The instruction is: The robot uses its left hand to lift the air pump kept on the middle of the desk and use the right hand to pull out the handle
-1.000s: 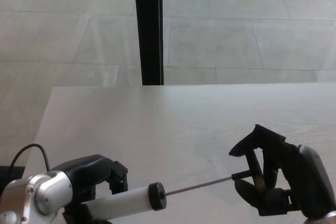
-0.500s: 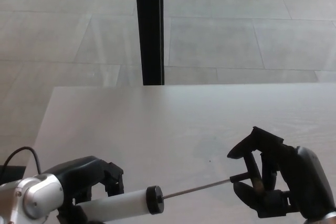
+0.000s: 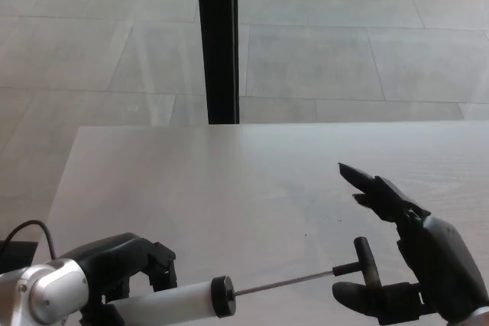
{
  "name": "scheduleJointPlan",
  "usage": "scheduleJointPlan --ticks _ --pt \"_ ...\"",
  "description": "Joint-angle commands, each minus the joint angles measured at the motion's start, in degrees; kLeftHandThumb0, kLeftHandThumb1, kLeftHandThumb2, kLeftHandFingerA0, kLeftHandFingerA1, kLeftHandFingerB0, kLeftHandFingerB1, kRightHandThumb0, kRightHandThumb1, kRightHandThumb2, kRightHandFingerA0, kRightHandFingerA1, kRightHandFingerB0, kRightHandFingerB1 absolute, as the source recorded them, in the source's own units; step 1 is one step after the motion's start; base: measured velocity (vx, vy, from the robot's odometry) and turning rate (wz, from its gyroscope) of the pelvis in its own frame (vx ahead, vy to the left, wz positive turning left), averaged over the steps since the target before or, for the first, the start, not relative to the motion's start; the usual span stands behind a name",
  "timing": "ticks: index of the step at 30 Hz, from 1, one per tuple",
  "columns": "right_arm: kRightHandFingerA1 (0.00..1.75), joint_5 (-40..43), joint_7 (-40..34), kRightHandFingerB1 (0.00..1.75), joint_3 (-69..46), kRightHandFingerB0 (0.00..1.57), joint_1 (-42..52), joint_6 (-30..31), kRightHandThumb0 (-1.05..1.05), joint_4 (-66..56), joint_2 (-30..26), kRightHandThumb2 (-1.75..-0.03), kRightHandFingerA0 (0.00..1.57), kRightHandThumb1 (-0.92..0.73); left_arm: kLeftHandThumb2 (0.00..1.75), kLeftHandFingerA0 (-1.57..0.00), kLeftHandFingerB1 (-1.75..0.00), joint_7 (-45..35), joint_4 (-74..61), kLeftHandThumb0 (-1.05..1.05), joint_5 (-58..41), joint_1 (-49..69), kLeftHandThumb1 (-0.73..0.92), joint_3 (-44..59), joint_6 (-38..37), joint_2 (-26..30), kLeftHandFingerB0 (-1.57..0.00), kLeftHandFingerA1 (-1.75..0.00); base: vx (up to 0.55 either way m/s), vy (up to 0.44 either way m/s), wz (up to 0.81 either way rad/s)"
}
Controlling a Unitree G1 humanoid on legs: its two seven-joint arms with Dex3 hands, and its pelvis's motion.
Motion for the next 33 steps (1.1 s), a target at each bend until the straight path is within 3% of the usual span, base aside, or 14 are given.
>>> scheduleJointPlan --ticks 1,2,9,10,11,12,14,15,18,19,20,30,31,33 --pt "0.0 -6.0 15.3 0.0 1.9 0.0 2.8 18.2 -0.89 -6.0 -5.8 -0.71 0.0 -0.52 1.16 -0.8 -1.64 1.6 1.8 -0.22 2.3 -3.6 0.54 -0.2 3.7 -1.7 -0.72 -1.75 0.0 0.0 0.0" --pt "0.0 -5.7 16.2 0.0 2.1 0.0 2.9 18.8 -0.91 -6.3 -6.1 -0.58 0.0 -0.56 1.19 -0.78 -1.64 1.8 1.7 -0.22 2.4 -3.9 0.52 -0.2 4.1 -2.3 -0.69 -1.75 0.0 0.0 0.0" --pt "0.0 -2.0 21.2 0.0 1.4 0.0 3.0 25.0 -0.89 -8.8 -7.2 -0.7 0.0 -0.49 1.21 -0.77 -1.52 3.4 5.7 -0.21 3.9 -9.1 0.48 -1.1 4.3 -5.6 -0.73 -1.75 0.0 0.0 0.0" --pt "0.23 1.8 22.3 0.0 -0.1 0.0 2.9 25.9 -1.02 -9.1 -7.2 -0.94 0.0 -0.57 1.15 -0.73 -1.38 3.8 7.9 -0.22 5.3 -10.6 0.53 -2.0 3.9 -5.6 -0.71 -1.72 0.0 0.0 0.0" --pt "0.23 4.9 22.4 0.0 -1.5 0.0 2.9 25.9 -1.01 -9.2 -6.8 -0.94 0.0 -0.57 1.17 -0.76 -1.36 4.2 9.8 -0.23 6.6 -11.5 0.55 -2.8 4.1 -5.6 -0.74 -1.7 0.0 0.0 0.0" --pt "0.23 7.1 22.4 0.0 -2.5 0.0 2.9 25.8 -1.05 -9.2 -6.6 -0.97 0.0 -0.59 1.07 -0.75 -1.09 5.1 11.7 -0.21 7.6 -12.2 0.58 -3.4 4.7 -6.2 -0.77 -1.57 0.0 0.0 0.0" --pt "0.23 7.6 22.7 0.0 -2.8 0.0 2.9 26.1 -1.05 -9.4 -6.5 -0.97 0.0 -0.59 1.07 -0.75 -1.09 5.5 12.6 -0.21 8.0 -12.5 0.58 -3.6 4.9 -6.5 -0.77 -1.57 0.0 0.0 0.0" --pt "0.0 8.9 22.0 0.0 -3.4 0.0 2.3 25.6 -1.01 -9.2 -5.6 -0.81 0.0 -0.56 0.94 -0.67 -0.76 5.4 15.0 -0.24 9.6 -13.5 0.69 -4.6 6.8 -6.3 -0.72 -1.01 0.0 0.0 0.0" --pt "0.0 10.4 21.6 0.0 -4.5 0.0 2.2 25.2 -1.01 -9.7 -5.0 -0.83 0.0 -0.58 0.86 -0.54 -0.61 4.6 17.9 -0.28 12.3 -15.3 0.77 -7.0 9.7 -6.3 -0.62 -0.75 0.0 0.0 0.0" --pt "0.0 14.3 20.3 0.0 -6.3 0.0 2.6 24.3 -0.97 -11.1 -2.9 -0.67 0.0 -0.72 0.77 -0.54 -0.56 6.8 21.3 -0.26 14.4 -15.6 0.8 -8.7 9.2 -6.3 -0.61 -0.62 0.0 0.0 0.0" --pt "0.0 17.6 18.7 0.0 -8.1 0.0 2.9 22.8 -0.99 -12.1 -0.8 -0.85 0.0 -0.61 0.7 -0.51 -0.55 7.8 23.9 -0.29 15.3 -15.8 0.83 -10.0 8.9 -6.4 -0.58 -0.65 0.0 0.0 0.0" --pt "0.0 24.9 14.0 0.01 -18.9 0.0 2.5 26.2 -0.98 -23.6 5.0 -0.89 0.0 -0.67 0.64 -0.63 -0.6 17.0 33.7 -0.33 19.9 -14.2 0.75 -16.9 2.6 -5.8 -0.58 -0.95 0.0 0.0 0.0" --pt "0.0 24.8 13.6 0.0 -19.9 0.0 2.3 26.3 -0.97 -24.3 5.1 -0.65 0.0 -0.81 0.66 -0.61 -0.59 17.0 34.4 -0.31 20.2 -14.4 0.77 -17.8 1.8 -5.8 -0.57 -0.9 0.0 0.0 0.0" --pt "0.0 25.9 13.5 0.0 -21.7 0.0 1.6 27.1 -0.96 -24.9 5.4 -0.63 0.0 -0.8 0.66 -0.69 -0.62 18.7 34.1 -0.31 20.8 -14.1 0.77 -18.9 -0.4 -5.3 -0.62 -0.94 0.0 0.0 0.0"
